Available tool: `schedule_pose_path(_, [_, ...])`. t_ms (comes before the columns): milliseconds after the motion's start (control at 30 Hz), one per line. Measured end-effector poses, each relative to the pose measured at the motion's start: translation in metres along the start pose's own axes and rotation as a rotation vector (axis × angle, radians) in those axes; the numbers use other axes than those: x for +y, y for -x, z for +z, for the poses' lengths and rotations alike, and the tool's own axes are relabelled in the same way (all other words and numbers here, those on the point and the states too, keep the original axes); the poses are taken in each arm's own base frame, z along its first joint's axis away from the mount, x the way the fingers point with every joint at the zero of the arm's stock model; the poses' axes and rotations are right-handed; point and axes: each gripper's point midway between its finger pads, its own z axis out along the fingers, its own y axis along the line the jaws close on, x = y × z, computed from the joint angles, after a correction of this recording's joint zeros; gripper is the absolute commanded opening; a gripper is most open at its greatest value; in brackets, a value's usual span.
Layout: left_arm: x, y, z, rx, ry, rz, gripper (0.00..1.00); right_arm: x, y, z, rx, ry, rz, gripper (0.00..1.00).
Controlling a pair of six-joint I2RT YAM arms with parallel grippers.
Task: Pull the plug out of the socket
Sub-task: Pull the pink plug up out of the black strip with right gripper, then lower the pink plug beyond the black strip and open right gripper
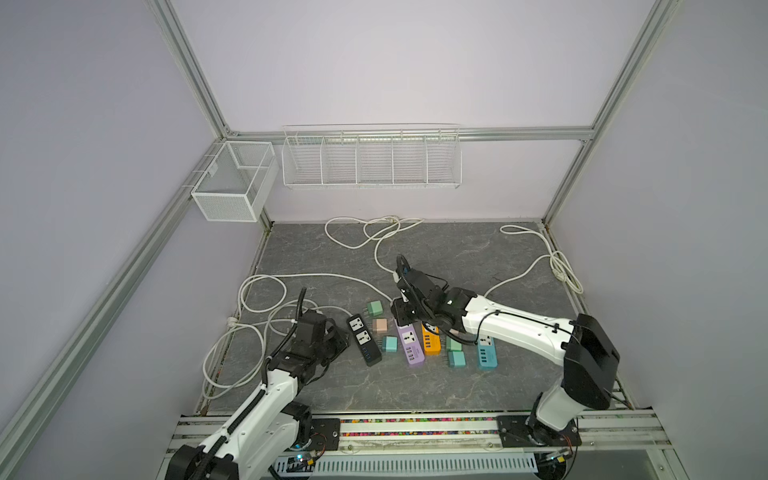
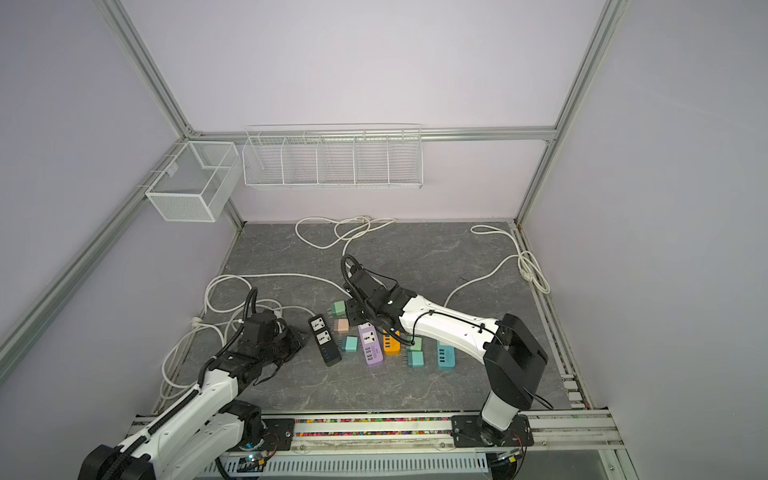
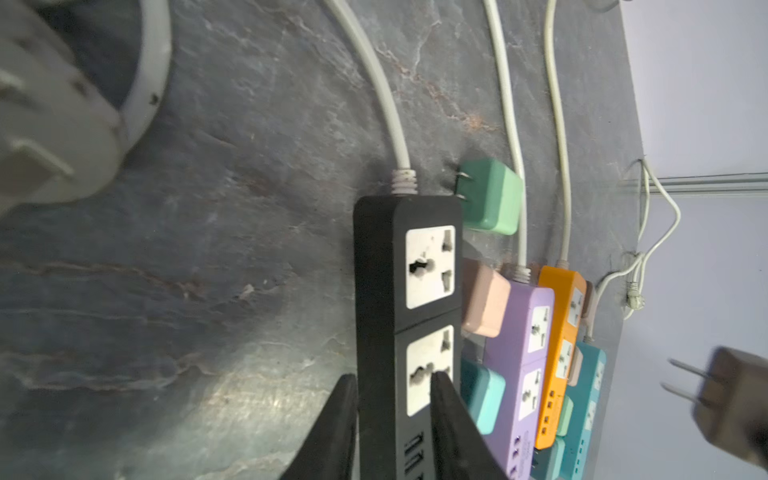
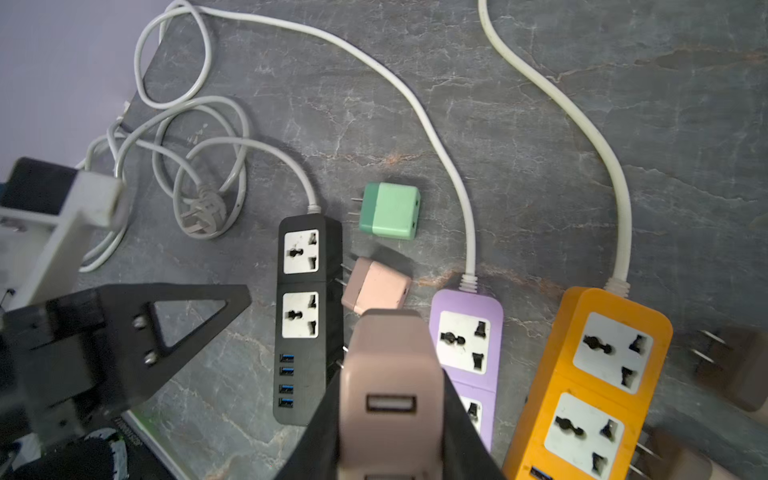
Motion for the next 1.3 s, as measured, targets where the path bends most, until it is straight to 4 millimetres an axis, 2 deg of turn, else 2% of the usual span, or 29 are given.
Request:
schedule_pose_path(167, [-0.016,0.002,-0.009,-0.009,-0.032,0.033,0.35,-0.006,0.011,0.009,-0.014,0.055,0.075,0.2])
schedule_pose_path(333, [-0.032,-0.003,-0.011,-0.004,-0.045,0.084,0.37,-0.014,0.024,0.03,-0.028,0.101,0.146,0.2])
schedule_pose_path(633, [-0.037,-0.009,-0.003,0.019,-0.017,0.116,0.39,-0.057,0.023,0.081,0.014,0.082,0.258,0.22])
schedule_pose_path(833, [-0.043,-0.014,0.0,0.021,-0.022,0.142,0.42,-0.069,0.027,0.103,0.031,0.086,0.285,0.23])
schedule_pose_path(1067, [-0.045,-0.016,0.004,0.023,-0.011,0.157,0.45,-0.077,0.032,0.119,0.046,0.106,0.306,0.24])
schedule_pose_path(1300, [-0.046,-0.016,0.007,0.022,-0.007,0.16,0.47,-0.082,0.031,0.125,0.052,0.105,0.314,0.3])
